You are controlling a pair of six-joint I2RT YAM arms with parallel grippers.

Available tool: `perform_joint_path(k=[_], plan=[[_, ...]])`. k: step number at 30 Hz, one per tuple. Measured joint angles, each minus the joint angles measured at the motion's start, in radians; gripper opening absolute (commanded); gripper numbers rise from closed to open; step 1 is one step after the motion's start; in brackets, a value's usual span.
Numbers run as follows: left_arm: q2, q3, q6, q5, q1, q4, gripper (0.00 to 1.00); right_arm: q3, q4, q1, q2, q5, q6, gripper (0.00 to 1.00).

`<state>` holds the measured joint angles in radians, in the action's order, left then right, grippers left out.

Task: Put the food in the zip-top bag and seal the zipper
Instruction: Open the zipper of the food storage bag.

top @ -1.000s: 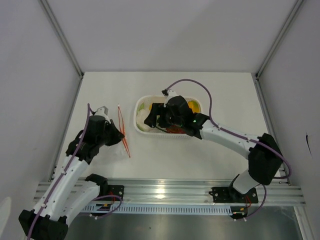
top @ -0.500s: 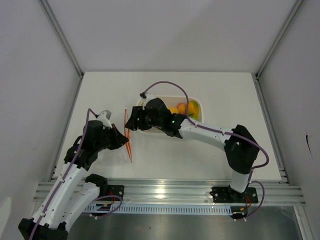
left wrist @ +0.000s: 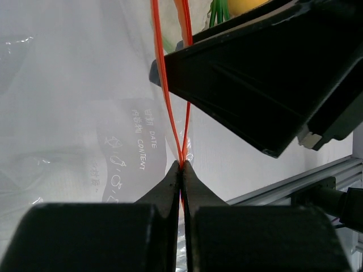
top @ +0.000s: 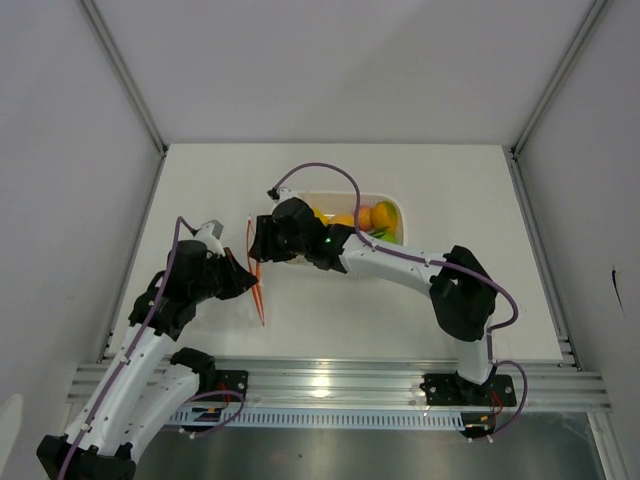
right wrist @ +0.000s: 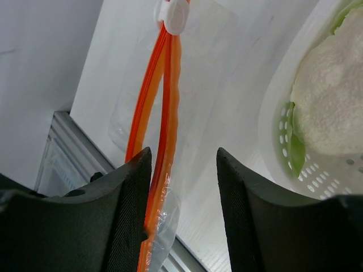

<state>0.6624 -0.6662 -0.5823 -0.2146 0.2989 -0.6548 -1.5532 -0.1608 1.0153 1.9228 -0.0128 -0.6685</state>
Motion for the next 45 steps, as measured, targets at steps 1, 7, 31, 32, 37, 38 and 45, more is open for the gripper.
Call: perform_joint_path(k=[1, 7, 31, 32, 37, 38, 45], plan=[[0.000, 0.000, 0.000, 0.000, 0.000, 0.000, 0.01, -0.010, -0.013, 0.004, 0.008, 0.010, 0.004, 0.51], [-0.002, 0.000, 0.000, 0.000, 0.000, -0.001, 0.02, -0.050, -0.063, 0.027, 0.032, 0.054, 0.031, 0.07], [0.022, 0.000, -0.019, 0.083, 0.002, -0.016, 0.36, -0.043, -0.089, 0.072, -0.005, 0.061, 0.000, 0.00], [0.025, -0.001, -0.023, 0.092, 0.003, -0.021, 0.31, -0.043, -0.089, 0.076, -0.005, 0.062, -0.002, 0.00], [0.024, -0.005, -0.030, 0.115, 0.004, -0.048, 0.03, -0.043, -0.112, 0.083, -0.005, 0.092, -0.002, 0.00], [0.020, -0.010, -0.031, 0.119, 0.004, -0.057, 0.01, -0.043, -0.120, 0.084, -0.005, 0.105, 0.002, 0.00], [-0.016, -0.070, -0.039, 0.207, 0.006, -0.133, 0.01, -0.044, -0.195, 0.079, -0.005, 0.225, 0.076, 0.00]])
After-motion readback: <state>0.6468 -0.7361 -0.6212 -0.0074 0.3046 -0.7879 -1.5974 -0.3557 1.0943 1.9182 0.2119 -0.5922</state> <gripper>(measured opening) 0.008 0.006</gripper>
